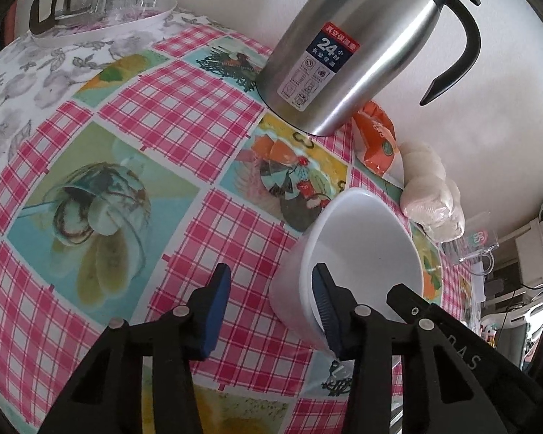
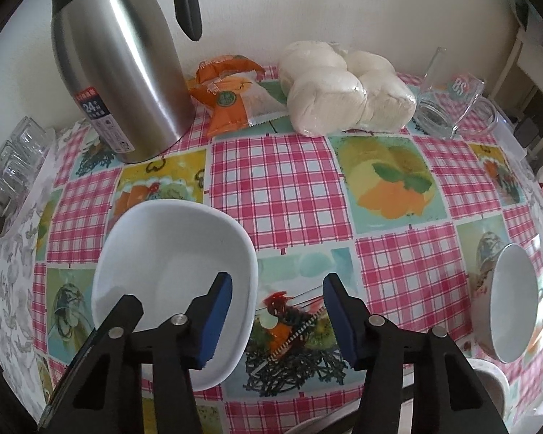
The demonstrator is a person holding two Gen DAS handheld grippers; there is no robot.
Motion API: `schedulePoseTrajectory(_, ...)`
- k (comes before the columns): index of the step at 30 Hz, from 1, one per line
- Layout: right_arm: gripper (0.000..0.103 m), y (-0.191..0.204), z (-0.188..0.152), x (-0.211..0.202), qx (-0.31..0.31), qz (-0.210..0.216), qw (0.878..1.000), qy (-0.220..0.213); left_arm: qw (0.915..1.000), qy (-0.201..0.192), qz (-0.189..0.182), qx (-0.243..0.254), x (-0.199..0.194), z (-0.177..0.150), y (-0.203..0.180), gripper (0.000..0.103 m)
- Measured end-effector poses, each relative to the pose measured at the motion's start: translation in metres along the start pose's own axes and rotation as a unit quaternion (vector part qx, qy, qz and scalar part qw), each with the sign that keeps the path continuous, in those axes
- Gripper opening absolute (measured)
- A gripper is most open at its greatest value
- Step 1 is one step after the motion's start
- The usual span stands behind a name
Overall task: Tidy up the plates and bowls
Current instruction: 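Grasp the white square bowl rim with the right tool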
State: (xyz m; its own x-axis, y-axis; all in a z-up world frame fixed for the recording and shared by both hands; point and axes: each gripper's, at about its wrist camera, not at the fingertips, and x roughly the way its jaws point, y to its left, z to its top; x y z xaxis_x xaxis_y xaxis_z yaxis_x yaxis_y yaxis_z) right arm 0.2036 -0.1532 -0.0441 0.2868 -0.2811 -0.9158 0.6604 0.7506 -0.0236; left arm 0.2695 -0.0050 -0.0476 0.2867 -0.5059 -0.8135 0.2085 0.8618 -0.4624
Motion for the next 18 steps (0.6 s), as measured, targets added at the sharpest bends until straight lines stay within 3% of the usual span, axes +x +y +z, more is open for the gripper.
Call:
schedulePoseTrajectory(10, 0.048, -0.002, 0.0, 0.01, 0.005, 0.002, 1.0, 0.011, 0.9999, 0.008, -0.01, -0.008, 0.008, -0.002, 0.0, 0.047)
schedulePoseTrajectory(16, 0.034, 0.002, -0.003, 0.013, 0.006, 0.014, 1.0, 0.024, 0.9984, 0.016, -0.051, -0.019, 0.011, -0.003, 0.002, 0.03)
schedulePoseTrajectory(18, 0.03, 0.003, -0.003, 0.012, 0.004, 0.019, 1.0, 0.022, 0.998, 0.018, -0.057, -0.021, 0.011, -0.003, 0.003, 0.03)
